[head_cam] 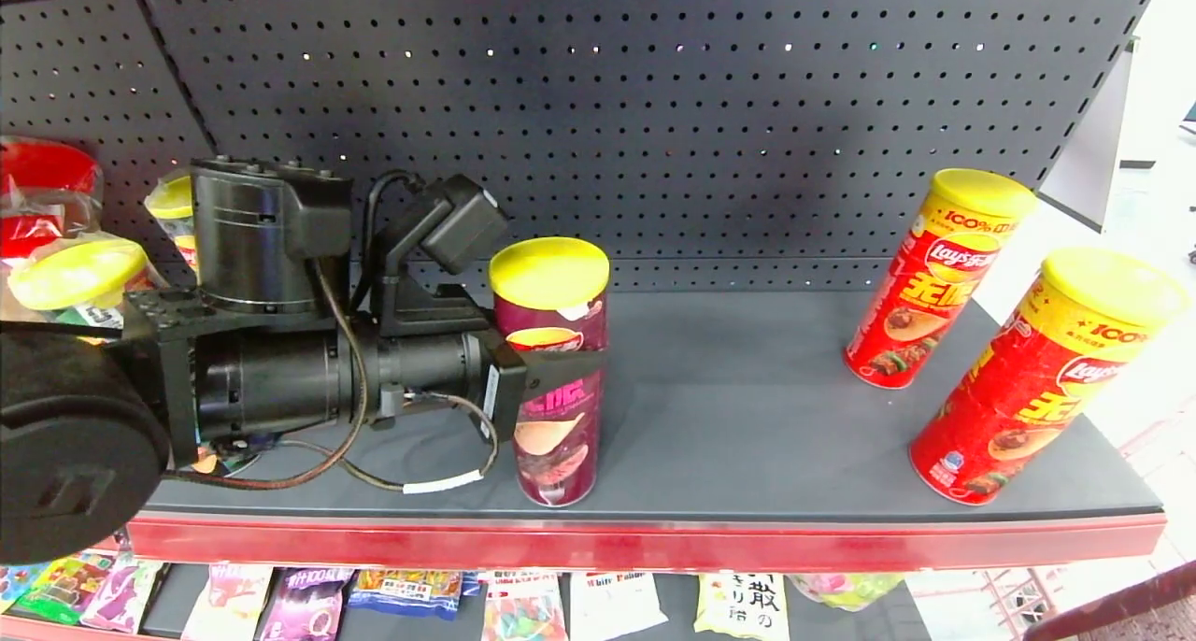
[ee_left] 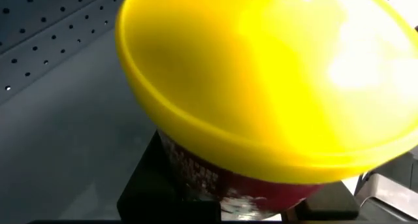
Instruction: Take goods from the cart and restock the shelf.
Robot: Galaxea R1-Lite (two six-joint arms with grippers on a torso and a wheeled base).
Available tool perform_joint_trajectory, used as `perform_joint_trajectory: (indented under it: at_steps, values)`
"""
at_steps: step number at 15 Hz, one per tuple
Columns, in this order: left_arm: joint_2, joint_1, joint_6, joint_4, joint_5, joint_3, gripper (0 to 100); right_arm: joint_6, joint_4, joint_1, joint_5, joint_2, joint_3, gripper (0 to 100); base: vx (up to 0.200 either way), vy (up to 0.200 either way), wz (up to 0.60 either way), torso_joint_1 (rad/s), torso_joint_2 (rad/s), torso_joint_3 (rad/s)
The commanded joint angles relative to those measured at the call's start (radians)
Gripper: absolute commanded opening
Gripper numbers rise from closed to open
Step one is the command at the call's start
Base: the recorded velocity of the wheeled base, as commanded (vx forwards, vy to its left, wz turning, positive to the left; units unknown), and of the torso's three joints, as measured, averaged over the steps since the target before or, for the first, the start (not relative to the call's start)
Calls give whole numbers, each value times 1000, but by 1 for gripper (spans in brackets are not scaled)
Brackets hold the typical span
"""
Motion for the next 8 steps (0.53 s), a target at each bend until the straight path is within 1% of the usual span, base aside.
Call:
perform_joint_trajectory:
  at_steps: [1,3,6,8]
  values:
    - [-10,-9,0,0,7,13,0,0,0,0,0,0,-1,0,0,0,0,0,0,0]
    - [-6,-15,-7,0,24,11,0,0,0,0,0,-1,-1,0,0,0,0,0,0,0]
    - [-4,-30,-47,-2,32,8,0,0,0,0,0,0,-3,0,0,0,0,0,0,0]
    - [-4,-47,-52,-2,39,10,0,0,1,0,0,0,-8,0,0,0,0,0,0,0]
